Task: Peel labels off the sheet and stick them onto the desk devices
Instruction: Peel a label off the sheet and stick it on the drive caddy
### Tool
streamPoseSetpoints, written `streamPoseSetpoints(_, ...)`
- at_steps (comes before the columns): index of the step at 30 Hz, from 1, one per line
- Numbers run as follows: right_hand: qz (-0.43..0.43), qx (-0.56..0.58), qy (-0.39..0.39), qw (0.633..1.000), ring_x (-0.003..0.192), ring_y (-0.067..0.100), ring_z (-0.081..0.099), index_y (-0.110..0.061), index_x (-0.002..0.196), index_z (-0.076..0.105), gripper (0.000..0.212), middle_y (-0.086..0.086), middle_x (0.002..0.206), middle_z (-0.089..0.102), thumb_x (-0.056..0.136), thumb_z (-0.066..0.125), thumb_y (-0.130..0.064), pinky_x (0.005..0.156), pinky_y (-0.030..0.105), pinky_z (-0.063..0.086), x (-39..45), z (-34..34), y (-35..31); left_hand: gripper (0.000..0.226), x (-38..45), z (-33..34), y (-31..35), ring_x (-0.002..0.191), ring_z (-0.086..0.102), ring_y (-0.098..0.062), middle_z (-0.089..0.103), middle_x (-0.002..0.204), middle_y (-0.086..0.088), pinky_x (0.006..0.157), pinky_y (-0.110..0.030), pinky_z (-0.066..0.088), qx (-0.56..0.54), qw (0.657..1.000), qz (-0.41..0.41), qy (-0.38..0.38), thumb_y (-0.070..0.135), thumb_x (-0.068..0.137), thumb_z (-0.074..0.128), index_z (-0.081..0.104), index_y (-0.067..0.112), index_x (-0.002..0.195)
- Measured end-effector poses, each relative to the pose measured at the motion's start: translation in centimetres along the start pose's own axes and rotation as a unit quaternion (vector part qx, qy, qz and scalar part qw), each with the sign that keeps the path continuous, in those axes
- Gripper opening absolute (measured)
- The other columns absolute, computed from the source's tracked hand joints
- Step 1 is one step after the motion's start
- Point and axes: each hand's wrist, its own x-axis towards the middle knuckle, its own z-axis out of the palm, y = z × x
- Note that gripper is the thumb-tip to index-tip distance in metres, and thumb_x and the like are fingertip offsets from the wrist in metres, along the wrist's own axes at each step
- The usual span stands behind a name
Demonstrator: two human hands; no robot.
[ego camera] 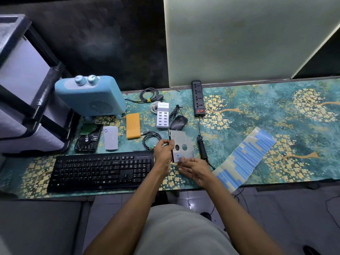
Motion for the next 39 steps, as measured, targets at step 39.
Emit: streamPoseSetpoints(39, -0.193, 0.115, 0.237, 0.945, 0.085, 0.040, 0.074, 0.013, 0.096, 0.070, 0.011, 0.031, 0.092, 0.070, 0.086, 0.070, 0.015, 0.070, 0.029, 0.065, -2.5, -7.3, 3.3, 0.012, -4.3, -0.3, -6.2, 0.080, 0.049, -0.020, 0.055, 0.078, 0.004, 0.072, -0.036, 0.042, 0.609, 0.724, 0.301, -0.121, 0.020, 0.066, 0.062, 0.065, 0.022, 0.077)
